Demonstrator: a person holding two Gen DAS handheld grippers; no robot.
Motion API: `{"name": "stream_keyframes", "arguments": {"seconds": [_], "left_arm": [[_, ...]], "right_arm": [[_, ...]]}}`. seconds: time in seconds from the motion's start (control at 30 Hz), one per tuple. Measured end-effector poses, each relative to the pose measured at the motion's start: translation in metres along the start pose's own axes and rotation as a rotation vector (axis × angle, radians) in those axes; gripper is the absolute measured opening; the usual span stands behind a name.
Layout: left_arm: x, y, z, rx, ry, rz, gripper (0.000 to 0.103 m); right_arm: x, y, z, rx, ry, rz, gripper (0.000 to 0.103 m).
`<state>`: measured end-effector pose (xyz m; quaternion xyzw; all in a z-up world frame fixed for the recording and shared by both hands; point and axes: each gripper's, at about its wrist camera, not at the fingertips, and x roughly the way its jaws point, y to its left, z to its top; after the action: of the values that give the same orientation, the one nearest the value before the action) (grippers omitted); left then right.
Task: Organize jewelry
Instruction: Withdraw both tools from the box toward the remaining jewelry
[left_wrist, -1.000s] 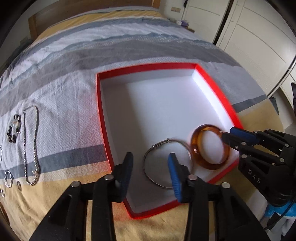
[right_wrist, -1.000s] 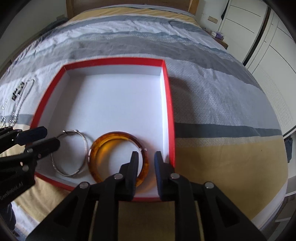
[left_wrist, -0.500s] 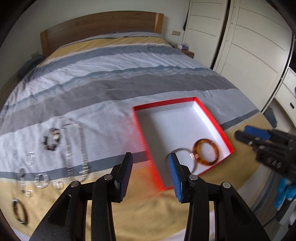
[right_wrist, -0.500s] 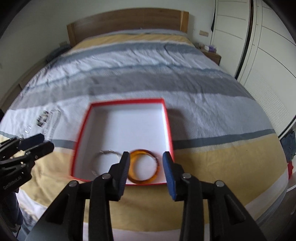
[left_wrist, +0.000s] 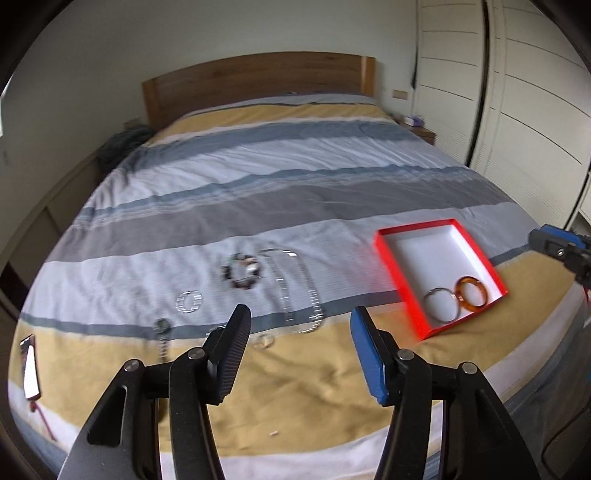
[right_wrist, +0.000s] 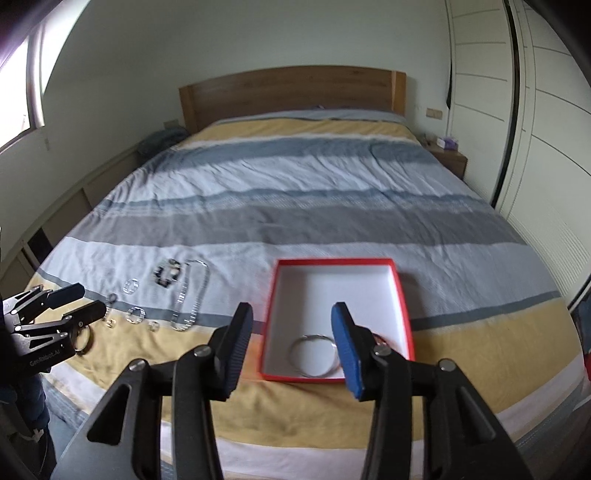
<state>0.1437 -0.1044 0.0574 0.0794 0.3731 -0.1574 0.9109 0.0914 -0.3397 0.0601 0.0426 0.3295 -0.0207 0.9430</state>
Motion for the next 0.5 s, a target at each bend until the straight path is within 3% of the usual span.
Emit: {"name": "stream_keyframes", "arguments": {"seconds": [0.13,0.5], "left_arm": [[-0.025,0.036,-0.01,-0.032,-0.025,0.047,0.064],[-0.081,0.148,-0.045,-0.159,-0.129,0.175,0.064]], "right_arm": [[-0.015,0.027,0.002,-0.022,-0.025,0.021,0.042],[-0.035,0.093,0.0,-0.077,-0.056,0.073,0.042]]}}
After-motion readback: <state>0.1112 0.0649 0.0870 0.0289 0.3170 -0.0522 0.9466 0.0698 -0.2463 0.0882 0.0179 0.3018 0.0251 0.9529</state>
